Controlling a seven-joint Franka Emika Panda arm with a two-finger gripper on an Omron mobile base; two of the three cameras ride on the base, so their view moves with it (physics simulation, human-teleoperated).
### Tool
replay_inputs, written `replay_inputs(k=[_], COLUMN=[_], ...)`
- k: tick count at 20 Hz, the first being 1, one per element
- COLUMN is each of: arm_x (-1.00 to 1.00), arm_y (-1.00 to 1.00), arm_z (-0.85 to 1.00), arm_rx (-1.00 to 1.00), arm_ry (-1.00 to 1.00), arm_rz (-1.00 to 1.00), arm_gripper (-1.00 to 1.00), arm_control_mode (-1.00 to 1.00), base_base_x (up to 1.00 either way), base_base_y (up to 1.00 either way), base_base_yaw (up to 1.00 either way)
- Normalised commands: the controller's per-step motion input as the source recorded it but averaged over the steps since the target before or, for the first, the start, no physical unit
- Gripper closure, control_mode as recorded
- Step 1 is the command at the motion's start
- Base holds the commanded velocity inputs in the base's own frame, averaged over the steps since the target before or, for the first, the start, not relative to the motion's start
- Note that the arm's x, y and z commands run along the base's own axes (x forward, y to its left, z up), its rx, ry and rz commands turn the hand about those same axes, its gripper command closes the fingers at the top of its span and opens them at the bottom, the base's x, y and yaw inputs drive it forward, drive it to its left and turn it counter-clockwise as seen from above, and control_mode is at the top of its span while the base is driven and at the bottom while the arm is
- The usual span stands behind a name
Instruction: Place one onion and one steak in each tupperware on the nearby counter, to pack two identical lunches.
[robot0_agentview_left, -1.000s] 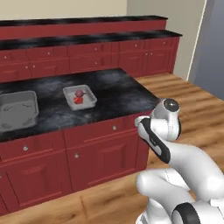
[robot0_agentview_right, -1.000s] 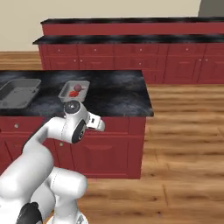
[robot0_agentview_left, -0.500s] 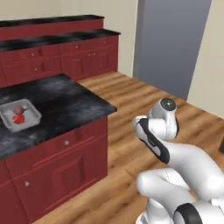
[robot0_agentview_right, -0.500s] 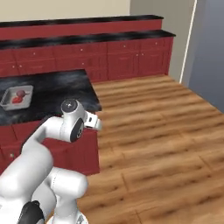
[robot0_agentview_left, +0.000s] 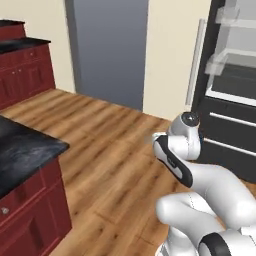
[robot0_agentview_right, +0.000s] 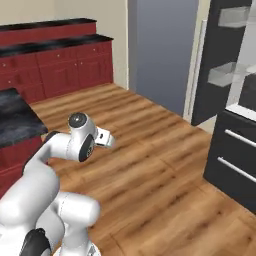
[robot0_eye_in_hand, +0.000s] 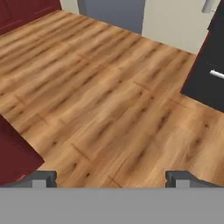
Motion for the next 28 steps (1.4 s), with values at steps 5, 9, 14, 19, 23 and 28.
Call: replay_inputs(k=[5,9,14,19,23,28], arm_x=[0.00,0.00,0.00,0.00,0.00,0.00], arm_y=[0.00,0.00,0.00,0.00,0.00,0.00], arm_z=[0.00,0.00,0.00,0.00,0.00,0.00], arm_rx=[0.00,0.00,0.00,0.00,0.00,0.00], arm_ry=[0.00,0.00,0.00,0.00,0.00,0.00], arm_rz=[0.00,0.00,0.00,0.00,0.00,0.00], arm_gripper=[-1.00,-1.00,-1.00,-1.00,-1.00,-1.00], arm_control_mode=[1.00,1.00,1.00,1.00,1.00,1.00], base_base_x=[0.00,0.00,0.00,0.18,0.47,0.71], base_base_y=[-0.44,-0.26,-0.21,-0.01,0.08,0.00], base_base_yaw=[-0.66,-0.59,-0.54,-0.36,-0.07,-0.04])
